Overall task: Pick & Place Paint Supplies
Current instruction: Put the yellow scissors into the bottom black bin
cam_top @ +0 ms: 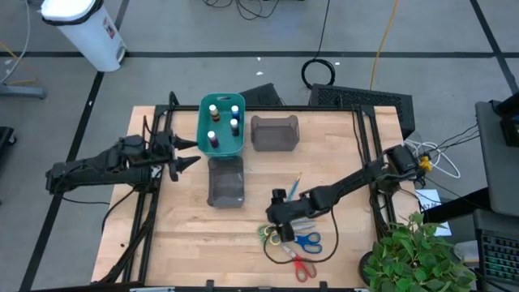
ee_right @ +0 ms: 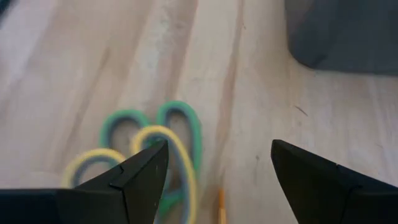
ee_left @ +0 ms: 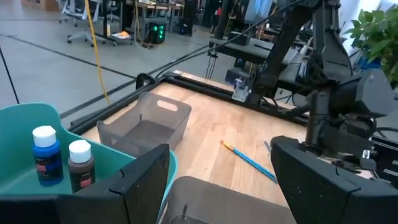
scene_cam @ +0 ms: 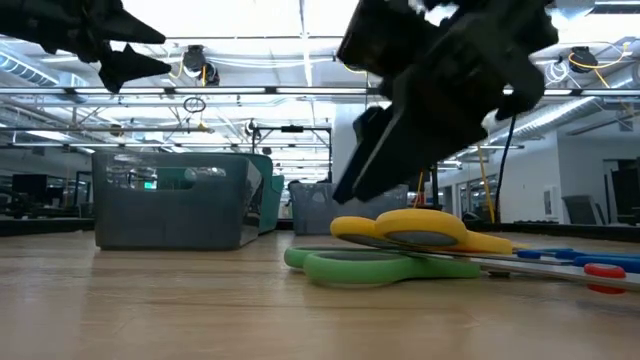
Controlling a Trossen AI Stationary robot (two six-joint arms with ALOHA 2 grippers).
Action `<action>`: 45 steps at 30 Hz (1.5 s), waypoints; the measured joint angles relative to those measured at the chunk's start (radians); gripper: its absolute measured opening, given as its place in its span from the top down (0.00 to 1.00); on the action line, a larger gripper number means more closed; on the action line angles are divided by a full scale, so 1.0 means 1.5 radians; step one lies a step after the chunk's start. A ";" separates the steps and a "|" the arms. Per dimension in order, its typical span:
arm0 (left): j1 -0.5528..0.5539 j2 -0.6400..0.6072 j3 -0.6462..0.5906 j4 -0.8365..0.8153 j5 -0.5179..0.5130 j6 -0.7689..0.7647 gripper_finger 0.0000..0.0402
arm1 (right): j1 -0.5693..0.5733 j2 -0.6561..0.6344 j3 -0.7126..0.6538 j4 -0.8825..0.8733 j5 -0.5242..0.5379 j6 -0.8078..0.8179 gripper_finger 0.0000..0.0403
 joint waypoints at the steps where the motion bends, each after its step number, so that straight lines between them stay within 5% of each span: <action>1: 0.000 0.005 0.000 0.002 0.000 0.000 0.29 | -0.004 0.004 0.000 -0.004 0.000 0.000 0.31; 27: 0.000 0.040 0.000 0.009 -0.001 0.000 0.29 | -0.023 0.049 0.001 -0.017 -0.070 0.003 0.46; 45: 0.000 0.040 0.000 0.016 -0.001 0.003 0.29 | -0.024 0.043 0.000 -0.025 -0.073 -0.015 0.79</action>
